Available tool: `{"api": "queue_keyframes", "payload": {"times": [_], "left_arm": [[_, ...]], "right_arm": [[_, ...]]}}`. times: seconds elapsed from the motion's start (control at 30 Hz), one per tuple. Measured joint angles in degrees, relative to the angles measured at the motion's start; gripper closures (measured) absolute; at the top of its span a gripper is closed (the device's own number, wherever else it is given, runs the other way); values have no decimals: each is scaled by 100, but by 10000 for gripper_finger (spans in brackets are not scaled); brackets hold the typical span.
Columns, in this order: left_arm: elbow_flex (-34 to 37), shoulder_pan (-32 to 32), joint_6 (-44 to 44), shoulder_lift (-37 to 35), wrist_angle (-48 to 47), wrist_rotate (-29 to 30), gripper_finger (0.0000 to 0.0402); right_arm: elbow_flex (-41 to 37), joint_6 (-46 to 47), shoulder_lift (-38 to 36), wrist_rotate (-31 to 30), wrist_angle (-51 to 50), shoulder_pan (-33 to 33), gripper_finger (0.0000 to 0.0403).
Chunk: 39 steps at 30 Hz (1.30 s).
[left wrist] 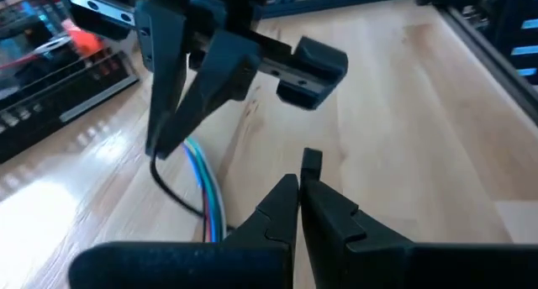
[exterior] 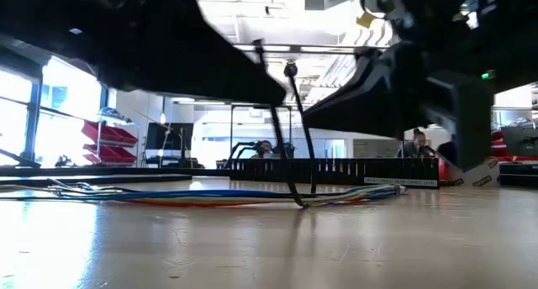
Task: Ziptie cables
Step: Wrap the black zip tie on the cables
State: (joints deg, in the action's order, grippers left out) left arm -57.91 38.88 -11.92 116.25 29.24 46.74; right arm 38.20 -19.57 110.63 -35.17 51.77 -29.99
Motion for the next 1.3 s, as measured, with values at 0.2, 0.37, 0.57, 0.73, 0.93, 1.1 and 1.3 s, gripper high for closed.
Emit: {"api": "queue_keyframes", "payload": {"times": [0.2, 0.37, 0.57, 0.73, 0.93, 1.1, 1.3], "left_arm": [[-4, -209, 107, 4, 111, -466, 402], [-4, -360, 63, 4, 210, -881, 402], [-4, -461, 61, 4, 376, -1162, 402], [-4, -479, 14, 4, 378, -1229, 402], [-4, -479, -44, 4, 391, -1235, 402], [-4, -479, -138, 4, 382, -1344, 402], [-4, -475, -154, 4, 384, -1452, 402]], "right_arm": [[0, -290, 4, -130, -20, -174, 403], [0, -813, 7, -286, -23, -204, 403], [197, -1619, 19, -628, -111, -376, 403], [475, -2376, 269, -1070, -237, -494, 403], [766, -2719, 628, -1411, -221, -552, 403], [789, -2924, 691, -1439, 2, -626, 403], [789, -3198, 691, -1654, 50, -739, 403]]}}
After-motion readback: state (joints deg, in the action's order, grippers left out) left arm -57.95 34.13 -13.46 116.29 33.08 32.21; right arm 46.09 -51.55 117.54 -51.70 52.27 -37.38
